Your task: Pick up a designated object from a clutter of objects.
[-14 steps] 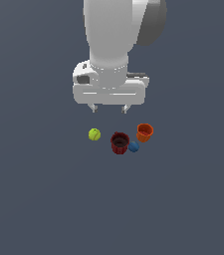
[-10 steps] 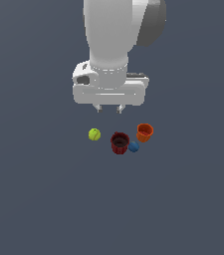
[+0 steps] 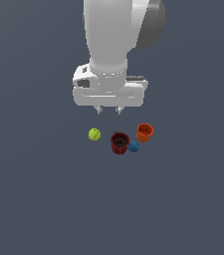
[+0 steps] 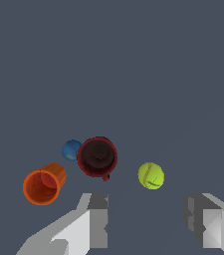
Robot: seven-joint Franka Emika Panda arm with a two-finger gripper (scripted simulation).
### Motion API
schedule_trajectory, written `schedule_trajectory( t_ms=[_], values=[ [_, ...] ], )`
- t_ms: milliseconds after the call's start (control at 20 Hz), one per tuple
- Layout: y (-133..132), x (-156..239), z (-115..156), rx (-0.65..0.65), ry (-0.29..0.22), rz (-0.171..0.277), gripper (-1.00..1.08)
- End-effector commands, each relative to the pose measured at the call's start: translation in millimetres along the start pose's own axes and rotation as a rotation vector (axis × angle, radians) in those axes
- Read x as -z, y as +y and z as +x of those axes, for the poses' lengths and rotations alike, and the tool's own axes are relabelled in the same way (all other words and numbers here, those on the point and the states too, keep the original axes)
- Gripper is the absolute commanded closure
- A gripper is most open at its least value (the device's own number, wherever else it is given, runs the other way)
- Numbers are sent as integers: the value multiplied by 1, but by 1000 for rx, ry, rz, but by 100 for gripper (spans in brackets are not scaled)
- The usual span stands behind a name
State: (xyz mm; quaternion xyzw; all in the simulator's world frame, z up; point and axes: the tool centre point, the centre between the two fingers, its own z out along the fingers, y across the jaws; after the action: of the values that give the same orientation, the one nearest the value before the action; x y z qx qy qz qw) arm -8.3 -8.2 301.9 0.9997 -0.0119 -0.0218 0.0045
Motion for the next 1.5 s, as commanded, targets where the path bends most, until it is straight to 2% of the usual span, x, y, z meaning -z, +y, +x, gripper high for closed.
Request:
schedule_trajectory(
  t_ms=[0, 250, 450, 650, 900, 1100, 1300, 1450],
  values=[
    [-3, -7, -1, -12, -18, 11, -20],
    [-16, -33, -8, -62, -86, 56, -20],
    [-32, -63, -17, -124, -172, 107, -20],
    [-54, -99, -31, -208, -288, 167, -20],
    [-85, -147, -55, -332, -458, 243, -20],
    [-107, -176, -74, -421, -582, 288, -20],
    [-124, -196, -89, -491, -677, 319, -20],
    [-133, -206, -97, -529, -730, 334, -20]
  ],
)
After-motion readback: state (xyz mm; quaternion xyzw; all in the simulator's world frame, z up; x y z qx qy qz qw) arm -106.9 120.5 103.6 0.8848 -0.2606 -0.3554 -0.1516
